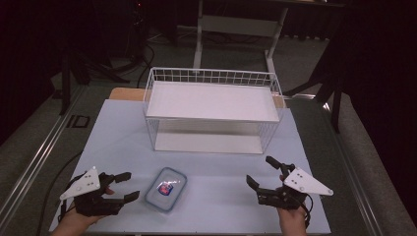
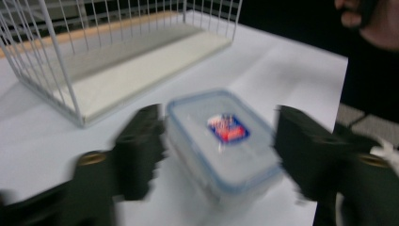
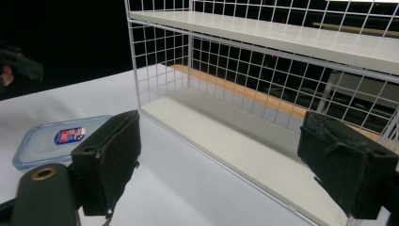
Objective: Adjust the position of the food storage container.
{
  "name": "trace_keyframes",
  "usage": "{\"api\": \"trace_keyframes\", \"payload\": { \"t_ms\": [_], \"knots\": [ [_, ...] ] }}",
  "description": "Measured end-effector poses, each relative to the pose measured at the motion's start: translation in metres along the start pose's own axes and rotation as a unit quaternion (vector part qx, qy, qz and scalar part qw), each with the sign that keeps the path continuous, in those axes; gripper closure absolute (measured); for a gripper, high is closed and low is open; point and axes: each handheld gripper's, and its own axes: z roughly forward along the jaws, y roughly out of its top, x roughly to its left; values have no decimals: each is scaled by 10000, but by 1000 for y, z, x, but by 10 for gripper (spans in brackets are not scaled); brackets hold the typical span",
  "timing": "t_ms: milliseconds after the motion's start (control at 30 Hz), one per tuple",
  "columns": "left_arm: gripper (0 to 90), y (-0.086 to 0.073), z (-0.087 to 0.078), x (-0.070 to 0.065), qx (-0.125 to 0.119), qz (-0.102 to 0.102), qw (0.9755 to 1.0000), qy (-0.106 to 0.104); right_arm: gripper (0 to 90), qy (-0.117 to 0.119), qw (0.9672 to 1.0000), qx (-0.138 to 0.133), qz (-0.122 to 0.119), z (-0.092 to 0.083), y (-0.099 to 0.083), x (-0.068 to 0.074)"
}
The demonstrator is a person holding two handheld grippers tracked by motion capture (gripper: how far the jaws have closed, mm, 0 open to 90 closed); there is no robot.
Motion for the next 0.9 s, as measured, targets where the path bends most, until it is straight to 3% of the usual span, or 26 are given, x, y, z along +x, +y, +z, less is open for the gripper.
{"api": "trace_keyframes", "payload": {
  "t_ms": [100,167,200,233,267,333,367,400,433,533,667,767,900],
  "knots": [
    [661,-6,-3,3,169,-6,9999,-4,138,32,10000,19,24,1,-1,0],
    [755,-15,-3,9,574,-95,9983,24,138,75,10000,-7,62,2,-1,-1],
    [829,-15,-3,9,574,-95,9983,24,138,75,10000,-12,63,2,-1,-1],
    [886,-22,-2,13,761,-136,9970,53,138,79,9999,-19,77,2,-1,-1],
    [900,-22,-2,13,761,-136,9970,53,138,79,9999,-19,77,2,-1,-1],
    [900,-30,5,18,1071,-234,9940,-29,138,79,9999,-54,79,1,-1,0],
    [900,-30,5,18,1071,-234,9940,-29,138,79,9999,-54,79,1,-1,0],
    [900,-33,13,18,1236,-215,9920,-132,138,93,9999,-90,99,1,0,0],
    [900,-33,13,18,1236,-215,9920,-132,138,93,9999,-90,99,1,0,0],
    [900,-32,26,16,1481,-108,9887,-199,138,108,9999,-61,111,1,-1,-1],
    [900,-30,40,15,1487,-55,9883,-345,138,120,9998,-67,131,1,-1,-1],
    [900,-26,53,11,1593,68,9862,-446,139,146,9998,-80,130,1,-1,-1],
    [900,-26,61,8,1485,163,9870,-587,138,165,9998,-96,112,0,0,-1]
  ]
}}
